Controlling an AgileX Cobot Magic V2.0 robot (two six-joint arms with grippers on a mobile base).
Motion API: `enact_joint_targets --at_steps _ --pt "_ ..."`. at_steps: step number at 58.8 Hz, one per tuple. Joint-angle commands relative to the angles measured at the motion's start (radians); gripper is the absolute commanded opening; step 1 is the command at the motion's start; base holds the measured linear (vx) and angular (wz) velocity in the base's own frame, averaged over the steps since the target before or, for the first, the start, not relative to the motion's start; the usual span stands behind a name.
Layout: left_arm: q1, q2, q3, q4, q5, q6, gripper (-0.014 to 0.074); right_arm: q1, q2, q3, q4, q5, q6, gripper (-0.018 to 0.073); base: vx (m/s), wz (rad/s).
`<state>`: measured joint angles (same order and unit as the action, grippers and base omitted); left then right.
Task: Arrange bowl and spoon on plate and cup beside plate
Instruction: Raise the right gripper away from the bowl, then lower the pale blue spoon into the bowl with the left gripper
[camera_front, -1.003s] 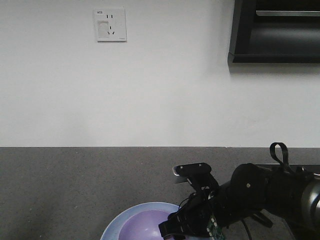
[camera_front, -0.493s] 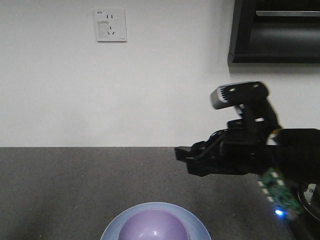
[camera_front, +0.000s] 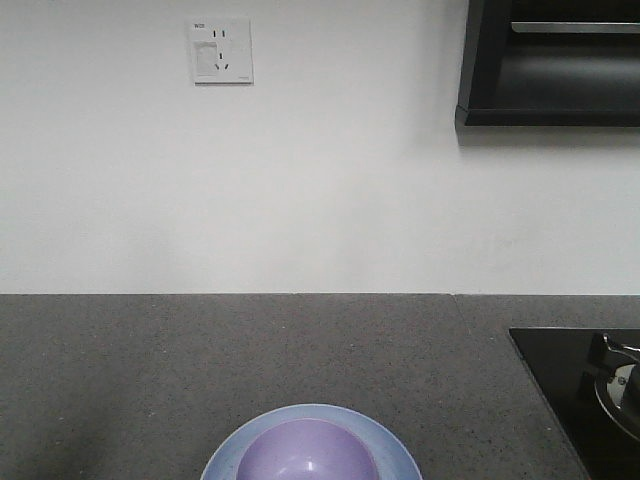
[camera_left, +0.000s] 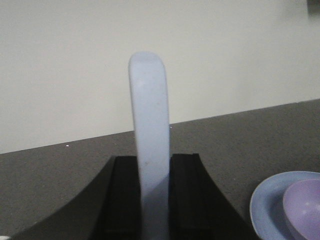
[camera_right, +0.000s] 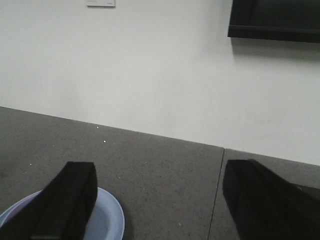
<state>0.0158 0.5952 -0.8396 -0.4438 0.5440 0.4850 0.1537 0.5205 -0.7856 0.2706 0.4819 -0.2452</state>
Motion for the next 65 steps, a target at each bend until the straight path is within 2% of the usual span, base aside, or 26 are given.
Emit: enact_joint_targets --at_steps 1,7,12,17,21,24,27,32,45,55,62,65 --pt "-0.006 0.051 -0.021 -0.173 -0.073 0.141 0.0024 -0.04 -0.023 -0.019 -0.003 0.022 0.021 0.0573 0.0 0.0" --pt "-0.006 0.112 -0.022 -0.406 -0.102 0.363 0.0024 -0.057 -0.015 -0.019 -0.004 0.075 0.022 0.0573 0.0 0.0" --pt "-0.006 0.171 -0.024 -0.652 -0.091 0.56 0.0022 -0.053 -0.002 -0.019 -0.003 0.073 0.022 0.0573 0.0 0.0" --pt "-0.008 0.231 -0.024 -0.881 -0.076 0.711 0.0 -0.053 0.017 -0.019 -0.001 0.055 0.022 0.0573 0.0 0.0" --pt "-0.029 0.279 -0.025 -1.006 -0.077 0.814 0.0 -0.053 0.03 -0.019 -0.001 0.039 0.025 0.0573 0.0 0.0" --pt "-0.063 0.321 -0.034 -1.07 -0.084 0.899 0.0 -0.053 0.039 -0.019 0.004 0.025 0.038 0.0573 0.0 0.0" --pt "-0.102 0.356 -0.051 -1.094 -0.093 0.95 0.0 -0.053 0.048 -0.019 0.004 0.023 0.043 0.0573 0.0 0.0" --pt "-0.175 0.428 -0.108 -1.096 -0.124 0.978 0.0 -0.053 0.059 -0.019 0.005 0.024 0.044 0.0573 0.0 0.0" --pt "-0.417 0.648 -0.266 -1.087 -0.333 0.98 0.0 -0.053 0.069 -0.019 0.007 0.024 0.044 0.0573 0.0 0.0" --pt "-0.602 0.806 -0.292 -1.088 -0.491 0.98 0.0 -0.053 0.069 -0.019 0.007 0.024 0.044 0.0573 0.0 0.0" --pt "-0.68 0.896 -0.292 -1.088 -0.596 0.98 0.0 -0.053 0.069 -0.019 0.007 0.024 0.044 0.0573 0.0 0.0" --pt "-0.699 0.928 -0.292 -1.088 -0.604 0.979 0.0 -0.053 0.069 -0.019 0.007 0.024 0.044 0.0573 0.0 0.0"
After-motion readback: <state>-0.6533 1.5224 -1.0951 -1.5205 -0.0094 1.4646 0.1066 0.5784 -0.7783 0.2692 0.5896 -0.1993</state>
